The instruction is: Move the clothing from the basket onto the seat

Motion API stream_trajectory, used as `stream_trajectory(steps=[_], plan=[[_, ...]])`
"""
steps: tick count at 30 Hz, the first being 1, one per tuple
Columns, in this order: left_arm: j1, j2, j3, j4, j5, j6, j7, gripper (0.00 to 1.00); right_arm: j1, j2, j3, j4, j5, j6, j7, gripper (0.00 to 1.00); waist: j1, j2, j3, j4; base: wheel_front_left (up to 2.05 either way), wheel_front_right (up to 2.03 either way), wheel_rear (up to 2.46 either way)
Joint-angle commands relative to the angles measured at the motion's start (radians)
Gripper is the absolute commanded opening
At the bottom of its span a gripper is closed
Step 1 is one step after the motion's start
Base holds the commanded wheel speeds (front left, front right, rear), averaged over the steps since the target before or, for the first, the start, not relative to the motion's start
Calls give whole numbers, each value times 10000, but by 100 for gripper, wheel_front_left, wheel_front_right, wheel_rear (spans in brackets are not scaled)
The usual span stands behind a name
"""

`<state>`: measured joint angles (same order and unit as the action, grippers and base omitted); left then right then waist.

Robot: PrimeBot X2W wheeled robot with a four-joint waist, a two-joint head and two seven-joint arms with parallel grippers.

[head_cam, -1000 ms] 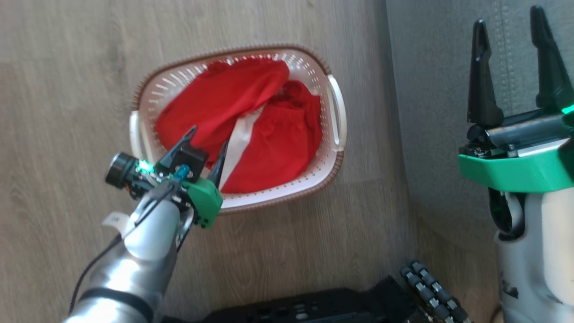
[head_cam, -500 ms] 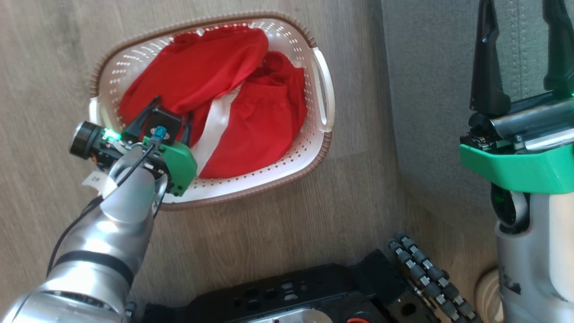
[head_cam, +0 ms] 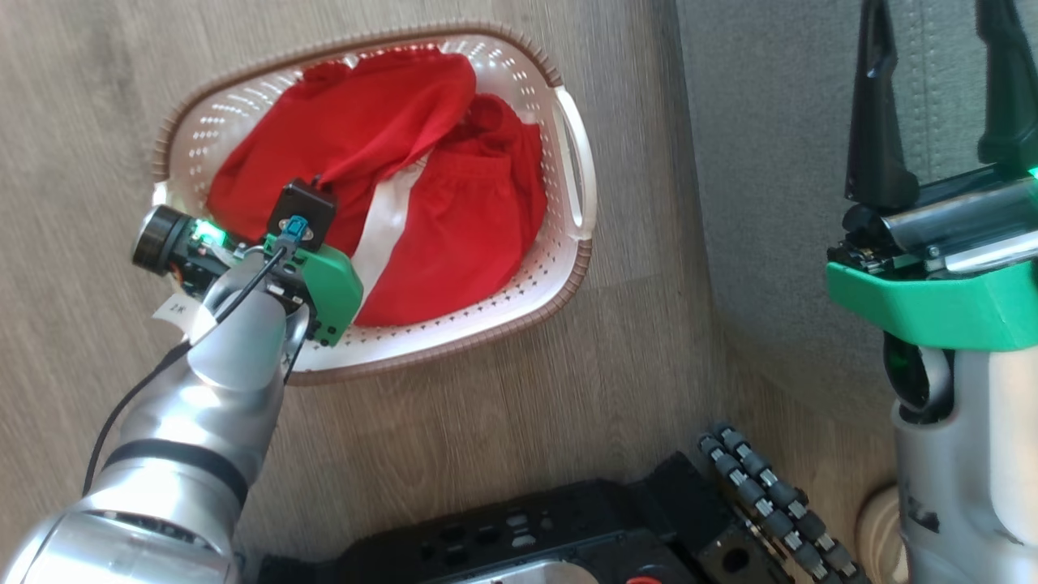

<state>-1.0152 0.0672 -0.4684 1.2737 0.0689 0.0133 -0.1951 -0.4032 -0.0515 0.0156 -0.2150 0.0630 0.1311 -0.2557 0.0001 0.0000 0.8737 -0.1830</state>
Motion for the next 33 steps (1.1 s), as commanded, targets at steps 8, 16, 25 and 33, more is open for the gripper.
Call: stream_trajectory(steps=[8, 16, 25, 33], plan=[[585, -67, 19, -130, -460, -314, -439, 0, 230, 13, 170, 415, -11, -4, -61, 100, -1, 0, -1187, 359, 0, 0, 0], [1057, -162, -185, -661, -1035, -649, -598, 0, 777, 13, -17, 1574, -304, -4, -61, 100, -1, 0, -3006, 942, 0, 0, 0], [1938, -168, -873, -2126, -2332, -808, -635, 0, 1889, 13, -94, 2914, -474, -4, -61, 100, -1, 0, -5443, 1602, 0, 0, 0], [2387, -169, -1608, -3499, -3302, -650, -455, 0, 2977, 13, -21, 3589, -446, -4, -61, 100, -1, 0, -7313, 2008, 0, 0, 0]])
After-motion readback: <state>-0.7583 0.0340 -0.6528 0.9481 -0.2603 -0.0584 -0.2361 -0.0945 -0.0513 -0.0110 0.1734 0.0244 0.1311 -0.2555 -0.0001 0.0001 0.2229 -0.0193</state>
